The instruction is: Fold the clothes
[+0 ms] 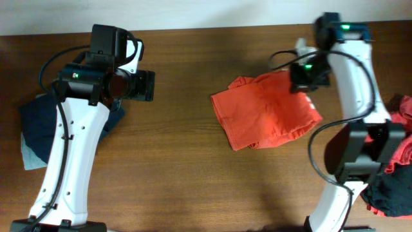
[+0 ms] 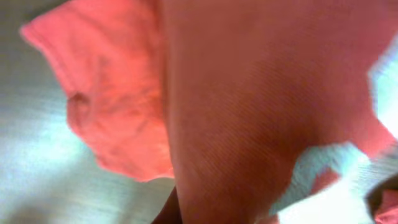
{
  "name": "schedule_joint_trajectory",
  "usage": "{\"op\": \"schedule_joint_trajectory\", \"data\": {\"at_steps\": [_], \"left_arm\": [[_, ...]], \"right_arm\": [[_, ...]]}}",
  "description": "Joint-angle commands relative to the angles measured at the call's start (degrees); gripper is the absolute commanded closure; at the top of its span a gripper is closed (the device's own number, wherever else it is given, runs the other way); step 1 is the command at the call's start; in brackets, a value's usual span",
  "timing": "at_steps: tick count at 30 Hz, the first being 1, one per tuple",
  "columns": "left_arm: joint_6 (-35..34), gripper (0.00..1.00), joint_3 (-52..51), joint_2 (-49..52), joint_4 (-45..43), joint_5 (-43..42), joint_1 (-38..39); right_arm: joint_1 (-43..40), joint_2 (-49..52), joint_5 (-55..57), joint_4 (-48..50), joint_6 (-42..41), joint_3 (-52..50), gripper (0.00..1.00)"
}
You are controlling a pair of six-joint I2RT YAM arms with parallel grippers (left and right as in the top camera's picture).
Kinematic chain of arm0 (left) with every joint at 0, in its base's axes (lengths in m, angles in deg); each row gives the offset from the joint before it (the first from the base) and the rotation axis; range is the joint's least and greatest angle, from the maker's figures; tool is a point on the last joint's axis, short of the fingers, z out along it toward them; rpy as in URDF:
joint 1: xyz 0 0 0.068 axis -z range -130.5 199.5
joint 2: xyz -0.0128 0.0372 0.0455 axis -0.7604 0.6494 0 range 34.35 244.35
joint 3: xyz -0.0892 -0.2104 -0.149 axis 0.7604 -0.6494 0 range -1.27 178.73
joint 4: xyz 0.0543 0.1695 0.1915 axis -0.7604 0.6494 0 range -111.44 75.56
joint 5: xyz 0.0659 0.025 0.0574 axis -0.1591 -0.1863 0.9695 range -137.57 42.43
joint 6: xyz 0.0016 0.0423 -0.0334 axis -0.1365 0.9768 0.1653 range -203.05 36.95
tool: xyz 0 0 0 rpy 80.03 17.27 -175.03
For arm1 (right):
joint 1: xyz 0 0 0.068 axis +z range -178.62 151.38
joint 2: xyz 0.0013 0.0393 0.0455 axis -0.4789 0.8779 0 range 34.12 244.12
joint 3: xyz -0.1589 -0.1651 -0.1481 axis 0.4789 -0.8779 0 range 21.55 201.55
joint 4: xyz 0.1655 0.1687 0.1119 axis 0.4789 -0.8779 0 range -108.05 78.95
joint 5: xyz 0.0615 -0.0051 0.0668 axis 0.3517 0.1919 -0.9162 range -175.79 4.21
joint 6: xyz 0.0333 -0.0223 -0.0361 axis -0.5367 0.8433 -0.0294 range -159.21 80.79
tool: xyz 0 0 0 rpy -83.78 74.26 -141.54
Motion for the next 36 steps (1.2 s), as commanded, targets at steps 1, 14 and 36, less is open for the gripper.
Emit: {"op": "schedule_joint_trajectory", "data": {"at_steps": [1,14,36], "left_arm": [[0.9,0.20,0.7,-1.6,0.1,0.8,-0.3],[0.9,0.20,0.7,-1.7,0.5,0.9,-0.4],[0.9,0.19,0.7,-1.7,-0.2,0.8,-1.9]], "right_arm": [[8.5,-1.0,4.8,-0.1,-2.5,0.8,0.96],[27.3,4.9,10.8,3.5,-7.0,-0.7,0.96],[7.5,0.3,24.1,-1.7,-10.8,3.0,0.96]]}}
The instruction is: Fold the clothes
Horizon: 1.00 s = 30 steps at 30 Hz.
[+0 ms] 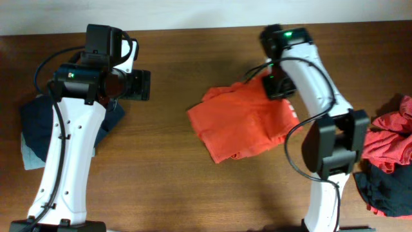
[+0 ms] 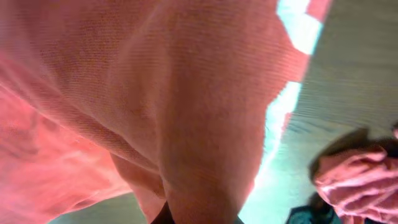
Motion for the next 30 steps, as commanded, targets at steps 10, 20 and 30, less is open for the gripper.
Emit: {"op": "schedule_joint_trajectory", "data": {"at_steps": [10,20,30], "left_arm": [[0.9,0.19,0.7,-1.7,-1.4,0.6,-0.3],[0.9,0.16,0.7,-1.7,-1.4,0.6,-0.3],[0.9,0.14,0.7,-1.7,-1.4,0.6,-0.3]], "right_arm": [[3.3,-5.3,0.9,-4.6,-2.0,7.4,0.96],[18.2,-2.8,-3.7,-0.2,-5.5,4.1,0.82],[22.9,-1.8,-3.0,3.8,-3.9,-0.1,0.45]]}}
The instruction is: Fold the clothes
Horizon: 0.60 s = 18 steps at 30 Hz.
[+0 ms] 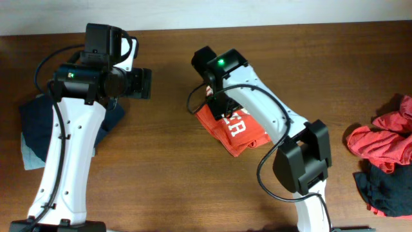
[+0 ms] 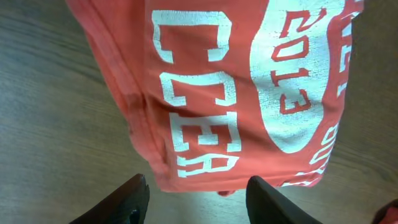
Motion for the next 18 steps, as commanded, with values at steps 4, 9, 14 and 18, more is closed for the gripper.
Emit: {"op": "schedule_joint_trajectory", "data": {"at_steps": [4,9,14,18], "left_arm": [[0.9,0.14,0.7,-1.7,-0.1,0.6,-0.3],[0.9,0.14,0.7,-1.7,-0.4,0.6,-0.3],[0.9,0.14,0.7,-1.7,-0.5,0.6,-0.3],[0.9,0.14,0.7,-1.7,-0.6,0.6,-0.3]], "right_arm": [[-5.2,-2.1,-1.2,1.5,-1.5,0.7,0.50],[-13.1,-1.9,-14.7,9.6,-1.5,0.1,0.90],[-14.4,2.2,-22.4,18.3,-1.9,-3.9,0.96],[-12.2,7.0,-24.9,23.1,-4.3,-6.2,0.96]]}}
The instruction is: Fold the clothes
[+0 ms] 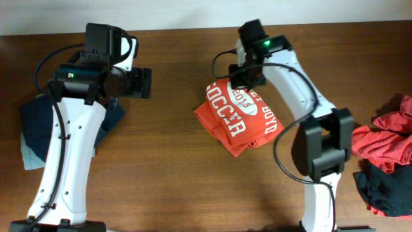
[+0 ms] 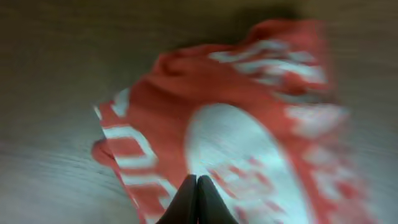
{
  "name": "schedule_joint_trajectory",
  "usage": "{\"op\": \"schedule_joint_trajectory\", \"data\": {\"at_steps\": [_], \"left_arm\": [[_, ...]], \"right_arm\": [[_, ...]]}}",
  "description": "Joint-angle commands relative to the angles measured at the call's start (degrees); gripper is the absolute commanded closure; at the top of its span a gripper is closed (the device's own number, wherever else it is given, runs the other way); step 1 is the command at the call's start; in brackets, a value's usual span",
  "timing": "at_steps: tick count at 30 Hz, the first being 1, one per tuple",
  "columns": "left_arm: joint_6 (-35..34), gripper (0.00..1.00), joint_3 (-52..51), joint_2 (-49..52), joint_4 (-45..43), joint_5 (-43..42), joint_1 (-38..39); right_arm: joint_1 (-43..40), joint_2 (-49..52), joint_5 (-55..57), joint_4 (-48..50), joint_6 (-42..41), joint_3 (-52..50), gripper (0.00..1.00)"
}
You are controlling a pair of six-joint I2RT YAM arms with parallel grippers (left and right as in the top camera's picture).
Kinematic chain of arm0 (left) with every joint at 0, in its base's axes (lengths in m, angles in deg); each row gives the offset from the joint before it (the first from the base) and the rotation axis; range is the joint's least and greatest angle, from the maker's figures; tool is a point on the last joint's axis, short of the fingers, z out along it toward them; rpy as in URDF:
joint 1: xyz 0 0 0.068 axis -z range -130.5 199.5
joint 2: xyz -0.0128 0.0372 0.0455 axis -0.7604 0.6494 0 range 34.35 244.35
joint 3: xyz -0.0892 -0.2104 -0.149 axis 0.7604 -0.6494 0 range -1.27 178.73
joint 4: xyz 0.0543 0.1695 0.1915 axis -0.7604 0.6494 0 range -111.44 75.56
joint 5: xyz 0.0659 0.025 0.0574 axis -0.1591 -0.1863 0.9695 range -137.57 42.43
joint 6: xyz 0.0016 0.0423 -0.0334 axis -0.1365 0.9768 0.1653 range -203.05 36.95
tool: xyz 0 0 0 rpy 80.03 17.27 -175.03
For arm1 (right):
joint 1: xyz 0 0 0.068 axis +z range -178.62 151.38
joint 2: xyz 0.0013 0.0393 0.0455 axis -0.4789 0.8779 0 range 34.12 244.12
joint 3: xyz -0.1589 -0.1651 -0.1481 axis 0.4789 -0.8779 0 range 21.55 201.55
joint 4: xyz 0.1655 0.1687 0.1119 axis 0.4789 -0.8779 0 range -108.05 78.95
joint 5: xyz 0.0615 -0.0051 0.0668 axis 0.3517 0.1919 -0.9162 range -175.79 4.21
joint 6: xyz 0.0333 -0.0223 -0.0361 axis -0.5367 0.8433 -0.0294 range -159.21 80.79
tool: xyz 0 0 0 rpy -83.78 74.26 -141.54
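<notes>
A red T-shirt (image 1: 238, 119) lies folded in the middle of the table, its white "SOCCER" print facing up; the right wrist view shows it blurred (image 2: 249, 143). My right gripper (image 1: 248, 78) hovers over the shirt's far edge. Its fingertips (image 2: 197, 180) are pressed together with no cloth seen between them. My left gripper (image 1: 147, 84) hangs over bare wood well to the left of the shirt, and its jaws cannot be made out from above.
A dark blue garment pile (image 1: 35, 119) with a light blue piece (image 1: 29, 156) lies under the left arm. At the right edge are crumpled red clothes (image 1: 386, 135) and a dark garment (image 1: 386, 190).
My right gripper was open over the shirt's left part; it is now shut and farther right, at the shirt's far edge. More of the printed front shows. The left arm is unchanged.
First my right gripper held the spread red shirt by its far right corner. Then shirt and gripper were farther left. Later the shirt lay folded over, print up, with the gripper open above it. Now the gripper is shut above the far edge.
</notes>
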Motion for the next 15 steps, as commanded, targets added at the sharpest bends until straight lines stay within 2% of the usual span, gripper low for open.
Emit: {"op": "schedule_joint_trajectory", "data": {"at_steps": [1,8,11,15], "left_arm": [[0.9,0.14,0.7,-1.7,-0.2,0.4,-0.3],[0.9,0.14,0.7,-1.7,-0.2,-0.4,-0.3],[0.9,0.13,0.6,-0.9,-0.7,-4.3,-0.3],[3.0,0.13,0.6,1.0,-3.3,-10.0,-0.3]], "right_arm": [[3.6,6.8,-6.8,2.7,-2.6,-2.2,0.96],[7.2,11.7,-8.8,5.0,-2.4,-2.2,0.96],[6.5,8.8,-15.8,3.7,6.0,-1.2,0.91],[4.3,1.2,-16.0,-1.4,7.2,0.1,0.90]]}}
